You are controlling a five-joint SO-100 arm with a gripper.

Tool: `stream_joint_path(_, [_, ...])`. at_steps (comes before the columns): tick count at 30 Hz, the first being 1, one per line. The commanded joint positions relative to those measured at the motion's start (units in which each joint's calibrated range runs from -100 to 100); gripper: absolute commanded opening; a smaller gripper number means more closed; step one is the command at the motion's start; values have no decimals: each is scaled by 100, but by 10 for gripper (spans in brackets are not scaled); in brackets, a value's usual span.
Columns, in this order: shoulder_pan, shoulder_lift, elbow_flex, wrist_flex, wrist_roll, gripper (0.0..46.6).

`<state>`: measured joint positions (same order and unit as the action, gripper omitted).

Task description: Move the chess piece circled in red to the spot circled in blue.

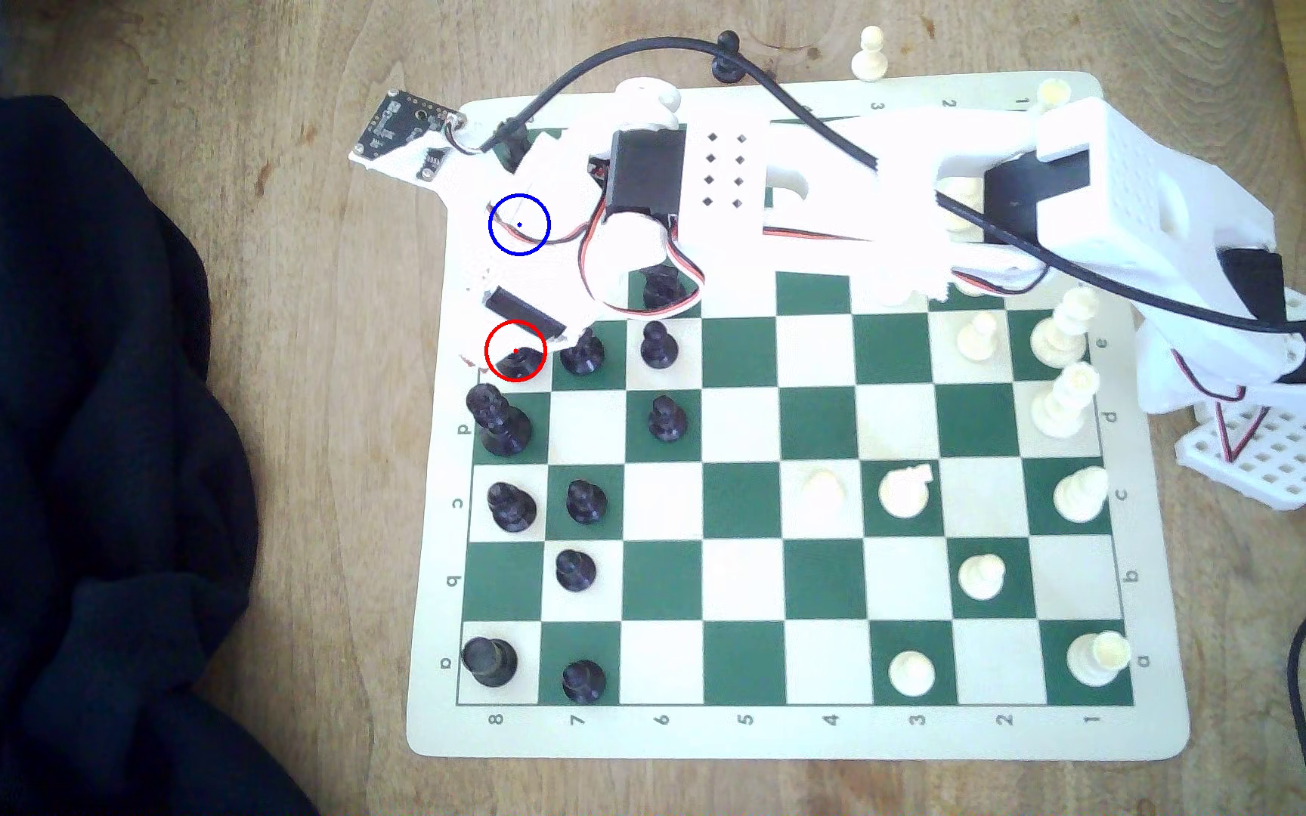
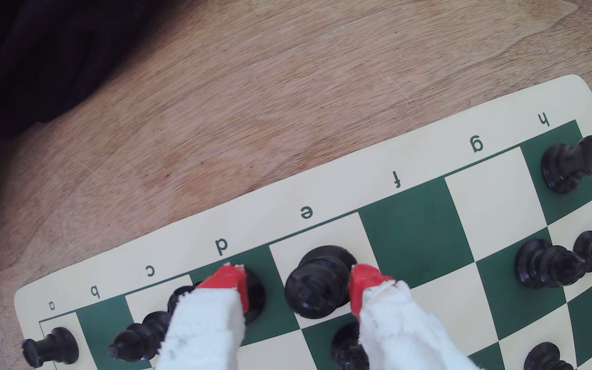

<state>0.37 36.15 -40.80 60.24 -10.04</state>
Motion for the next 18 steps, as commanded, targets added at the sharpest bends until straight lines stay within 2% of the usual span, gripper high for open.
stream_joint_path(1, [14, -194, -489, 94, -29, 148])
stream_joint_path(18, [-2, 86, -670, 86, -88, 128])
